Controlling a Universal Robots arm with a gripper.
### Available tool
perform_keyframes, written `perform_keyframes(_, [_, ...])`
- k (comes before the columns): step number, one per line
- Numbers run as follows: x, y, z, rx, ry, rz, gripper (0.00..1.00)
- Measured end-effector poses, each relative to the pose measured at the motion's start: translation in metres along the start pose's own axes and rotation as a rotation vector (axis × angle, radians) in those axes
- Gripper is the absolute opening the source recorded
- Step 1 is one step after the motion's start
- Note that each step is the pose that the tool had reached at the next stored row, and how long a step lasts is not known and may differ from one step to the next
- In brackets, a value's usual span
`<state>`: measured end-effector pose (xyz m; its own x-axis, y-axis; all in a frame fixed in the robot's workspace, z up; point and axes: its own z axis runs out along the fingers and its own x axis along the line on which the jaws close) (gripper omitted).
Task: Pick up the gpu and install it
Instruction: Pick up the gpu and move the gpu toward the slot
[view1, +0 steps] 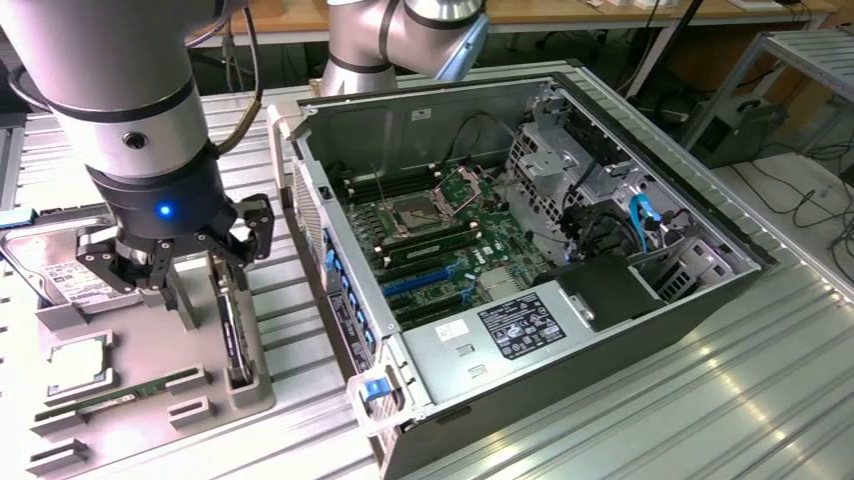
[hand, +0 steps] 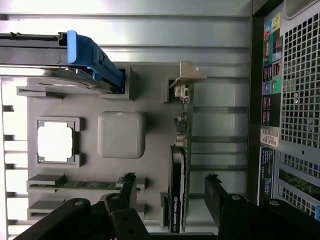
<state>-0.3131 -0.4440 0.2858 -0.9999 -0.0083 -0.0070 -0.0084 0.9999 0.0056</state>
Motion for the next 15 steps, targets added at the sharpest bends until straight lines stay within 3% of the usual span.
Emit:
perform_keyframes(4, [0.0,-0.0002,0.0053,0.0072,0.0002,0.0,0.66])
perform_keyframes(9, [-0.001,-0.0015,0.0125,0.0091,0.0001,0.0,0.66])
perform_keyframes(11, [-0.006,-0.0015,0.025,0.012,0.0002,0.0,0.66])
perform_keyframes(15, [-0.005,-0.0014,0.0334,0.012,0.0002,0.005,0.66])
